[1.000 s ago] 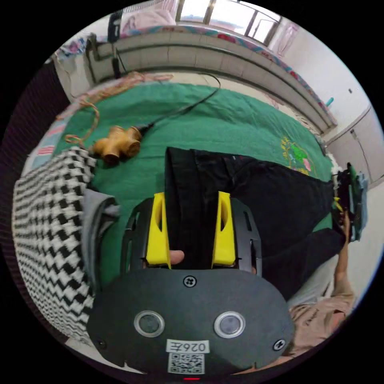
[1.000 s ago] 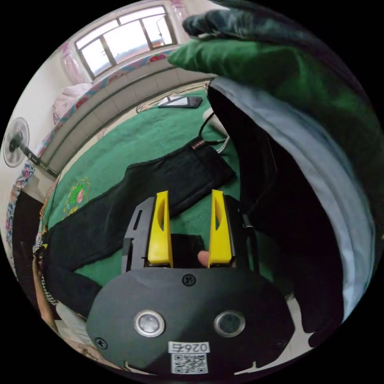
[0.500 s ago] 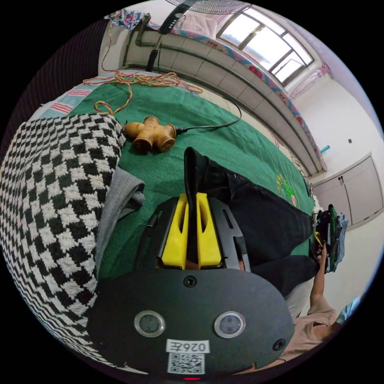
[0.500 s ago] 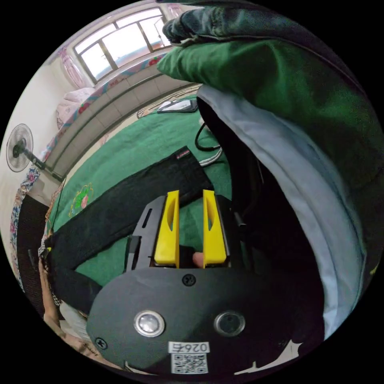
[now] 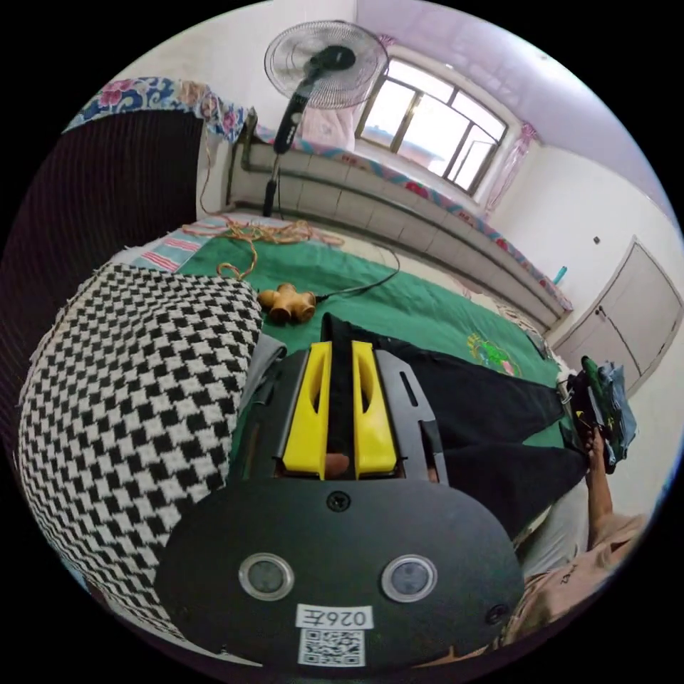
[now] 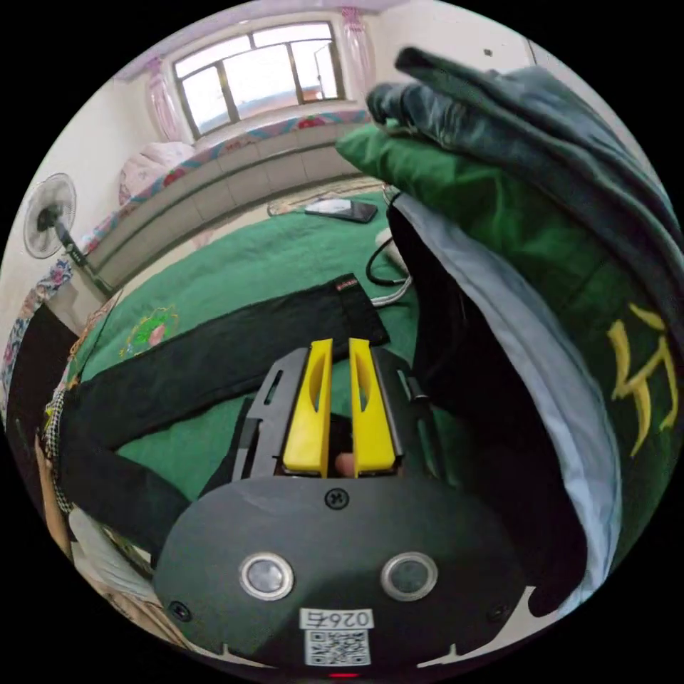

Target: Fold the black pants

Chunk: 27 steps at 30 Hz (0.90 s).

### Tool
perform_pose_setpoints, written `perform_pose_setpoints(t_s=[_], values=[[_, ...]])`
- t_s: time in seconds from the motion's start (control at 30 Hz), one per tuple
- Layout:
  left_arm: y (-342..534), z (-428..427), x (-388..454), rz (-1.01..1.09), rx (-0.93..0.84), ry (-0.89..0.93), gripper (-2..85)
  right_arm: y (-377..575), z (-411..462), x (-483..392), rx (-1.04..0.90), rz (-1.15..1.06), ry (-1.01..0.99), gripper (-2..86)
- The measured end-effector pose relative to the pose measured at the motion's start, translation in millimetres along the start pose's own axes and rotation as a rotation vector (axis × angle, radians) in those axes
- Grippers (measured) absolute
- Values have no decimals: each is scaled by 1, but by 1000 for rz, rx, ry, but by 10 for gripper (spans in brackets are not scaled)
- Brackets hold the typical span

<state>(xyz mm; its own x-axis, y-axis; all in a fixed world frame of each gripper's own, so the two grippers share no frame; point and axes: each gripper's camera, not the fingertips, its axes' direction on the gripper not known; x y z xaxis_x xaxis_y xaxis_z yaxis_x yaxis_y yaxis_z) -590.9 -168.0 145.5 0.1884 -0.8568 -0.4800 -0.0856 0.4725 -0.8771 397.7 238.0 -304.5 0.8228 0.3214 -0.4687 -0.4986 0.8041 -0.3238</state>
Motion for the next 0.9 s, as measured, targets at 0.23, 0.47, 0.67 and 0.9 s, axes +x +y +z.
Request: perform_pose_setpoints(t_s=[0.23,0.47,0.67,0.9], values=[[115,-83,-18,-108,79,1,12,39,-37,-23,-2,-84,-143,9],[184,-98,-51,-321,84,166,211,26,-36,-72,-140,-171,-183,88],[175,-87,-55,-330,10,113,248,20,39,-93,-457,-260,8,116],[154,-68,-71,-330,-102,91,102,36,18,-64,-335,-209,-22,24]])
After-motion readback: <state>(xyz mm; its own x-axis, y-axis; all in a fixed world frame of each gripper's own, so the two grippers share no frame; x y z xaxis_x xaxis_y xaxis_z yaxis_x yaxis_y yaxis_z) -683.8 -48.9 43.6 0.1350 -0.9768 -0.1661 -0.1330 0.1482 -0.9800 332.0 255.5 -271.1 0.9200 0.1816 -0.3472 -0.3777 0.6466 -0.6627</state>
